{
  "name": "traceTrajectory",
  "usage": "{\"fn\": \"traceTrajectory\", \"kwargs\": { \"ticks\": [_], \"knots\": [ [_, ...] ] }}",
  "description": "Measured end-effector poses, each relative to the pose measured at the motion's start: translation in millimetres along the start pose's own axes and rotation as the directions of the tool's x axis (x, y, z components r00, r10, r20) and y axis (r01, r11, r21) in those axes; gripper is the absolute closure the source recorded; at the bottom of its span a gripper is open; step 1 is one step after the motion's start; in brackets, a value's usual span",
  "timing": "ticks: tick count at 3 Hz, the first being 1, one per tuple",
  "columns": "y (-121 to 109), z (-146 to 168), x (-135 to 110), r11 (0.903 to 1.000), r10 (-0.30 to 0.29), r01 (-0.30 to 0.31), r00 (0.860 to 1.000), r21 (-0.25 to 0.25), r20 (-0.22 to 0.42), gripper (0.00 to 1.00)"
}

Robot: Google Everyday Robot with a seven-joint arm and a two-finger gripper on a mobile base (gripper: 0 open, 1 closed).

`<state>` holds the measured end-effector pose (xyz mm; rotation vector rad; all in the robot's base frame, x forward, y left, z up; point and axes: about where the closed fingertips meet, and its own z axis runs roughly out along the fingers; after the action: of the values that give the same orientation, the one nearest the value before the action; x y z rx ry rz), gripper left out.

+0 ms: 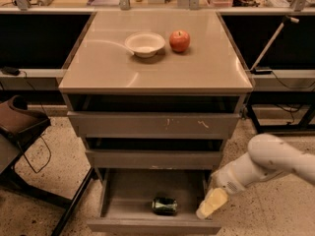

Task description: Pick green can from bottom drawer and place on counter

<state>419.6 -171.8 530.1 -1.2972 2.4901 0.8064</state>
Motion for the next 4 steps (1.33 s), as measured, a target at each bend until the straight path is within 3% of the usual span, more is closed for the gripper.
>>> {"fn": "traceTrajectory", "kwargs": {
  "ticks": [1, 2, 4],
  "knots": [
    [-21, 89, -24, 0.9925, 0.117, -0.113, 0.988, -0.047, 0.105, 0.00],
    [-57, 121, -51, 0.9888, 0.137, -0.147, 0.962, 0.024, 0.234, 0.00],
    [-85, 132, -56, 0.9732, 0.143, -0.186, 0.950, 0.135, 0.278, 0.00]
  ]
}}
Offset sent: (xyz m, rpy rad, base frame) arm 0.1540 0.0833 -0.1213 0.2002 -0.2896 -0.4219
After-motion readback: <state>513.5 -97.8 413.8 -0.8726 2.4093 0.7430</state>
